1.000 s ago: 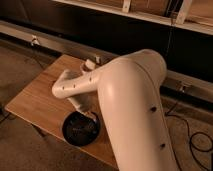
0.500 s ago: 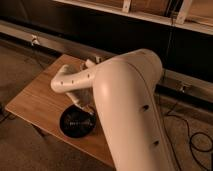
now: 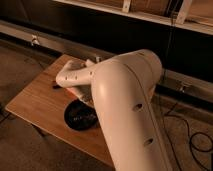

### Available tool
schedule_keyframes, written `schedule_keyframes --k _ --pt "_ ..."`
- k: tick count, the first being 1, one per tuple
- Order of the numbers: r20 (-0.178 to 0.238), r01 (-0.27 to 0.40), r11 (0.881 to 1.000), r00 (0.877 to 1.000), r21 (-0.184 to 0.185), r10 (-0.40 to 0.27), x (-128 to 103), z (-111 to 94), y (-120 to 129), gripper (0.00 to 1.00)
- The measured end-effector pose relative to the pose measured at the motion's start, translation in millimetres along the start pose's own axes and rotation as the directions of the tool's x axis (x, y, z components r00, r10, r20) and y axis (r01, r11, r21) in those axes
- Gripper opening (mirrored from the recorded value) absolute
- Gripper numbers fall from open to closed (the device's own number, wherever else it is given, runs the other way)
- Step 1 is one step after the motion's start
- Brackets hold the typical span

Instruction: Drag the ceramic bowl in a circle

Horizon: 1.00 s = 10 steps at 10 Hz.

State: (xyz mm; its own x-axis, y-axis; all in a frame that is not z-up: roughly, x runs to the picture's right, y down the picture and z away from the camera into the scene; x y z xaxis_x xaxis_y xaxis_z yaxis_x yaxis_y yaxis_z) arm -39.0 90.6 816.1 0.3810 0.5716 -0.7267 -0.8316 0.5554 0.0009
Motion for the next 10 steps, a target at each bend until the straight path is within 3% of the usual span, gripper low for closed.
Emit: schedule_keyframes --k 4,10 --pt "-0.020 -0.133 0.991 0.991 0.002 0.133 -3 5 -41 0.00" --pt "-0.090 -0.209 0.974 0.972 0.090 0.217 33 20 -100 0.00"
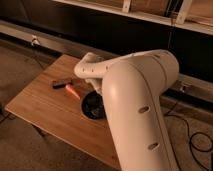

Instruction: Drag the ceramic bowl in a circle

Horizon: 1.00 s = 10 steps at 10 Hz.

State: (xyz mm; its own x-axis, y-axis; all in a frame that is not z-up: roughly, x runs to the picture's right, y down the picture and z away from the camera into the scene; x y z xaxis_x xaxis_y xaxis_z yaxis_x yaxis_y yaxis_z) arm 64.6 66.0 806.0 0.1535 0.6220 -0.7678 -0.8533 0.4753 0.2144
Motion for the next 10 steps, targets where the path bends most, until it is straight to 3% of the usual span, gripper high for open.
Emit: schedule_keyframes --k 5,10 --pt "-0.070 0.027 0.999 0.997 0.022 -0.025 42 27 -12 0.00" --pt "-0.114 0.156 0.987 0.982 0.030 -0.152 83 34 7 0.00"
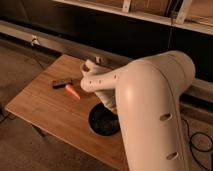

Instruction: Drag the ceramic bowl in a circle

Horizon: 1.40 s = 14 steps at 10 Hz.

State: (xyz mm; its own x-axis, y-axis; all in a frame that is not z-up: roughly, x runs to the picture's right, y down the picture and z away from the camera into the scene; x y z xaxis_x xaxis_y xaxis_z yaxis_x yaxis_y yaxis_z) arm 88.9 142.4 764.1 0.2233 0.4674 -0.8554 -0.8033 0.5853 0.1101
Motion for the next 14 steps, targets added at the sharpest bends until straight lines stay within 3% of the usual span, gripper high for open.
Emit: schedule_keyframes --k 3,8,11,14 --pt "0.017 0.091 0.996 0.996 -0.011 -0.090 12 -11 34 0.00" --pt "0.088 0.218 0.974 0.973 -0.053 -0.213 16 -43 102 0.00" --pt "0.153 0.241 0.968 0.962 -0.075 -0.227 -7 -65 124 0.00" --pt "0.208 0.200 0.975 0.962 -0.096 -0.177 -40 -85 123 0.00"
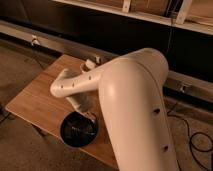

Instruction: Drag the ceramic bowl in a circle

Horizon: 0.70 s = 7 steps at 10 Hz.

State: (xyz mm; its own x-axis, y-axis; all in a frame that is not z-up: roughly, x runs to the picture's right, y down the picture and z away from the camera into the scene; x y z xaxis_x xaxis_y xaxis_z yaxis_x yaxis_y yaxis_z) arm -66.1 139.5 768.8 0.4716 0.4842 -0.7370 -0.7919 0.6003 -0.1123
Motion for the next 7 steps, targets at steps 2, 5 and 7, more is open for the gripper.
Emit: schedule_keyframes --k 2,5,7 --pt "0.024 -0.038 0.999 0.999 0.002 0.038 -20 -6 -11 0.00" --pt "0.013 -0.105 0.994 0.994 0.037 0.105 -33 -3 -41 0.00" --pt "-0.015 -0.158 0.985 0.987 0.065 0.159 -32 7 -64 0.00"
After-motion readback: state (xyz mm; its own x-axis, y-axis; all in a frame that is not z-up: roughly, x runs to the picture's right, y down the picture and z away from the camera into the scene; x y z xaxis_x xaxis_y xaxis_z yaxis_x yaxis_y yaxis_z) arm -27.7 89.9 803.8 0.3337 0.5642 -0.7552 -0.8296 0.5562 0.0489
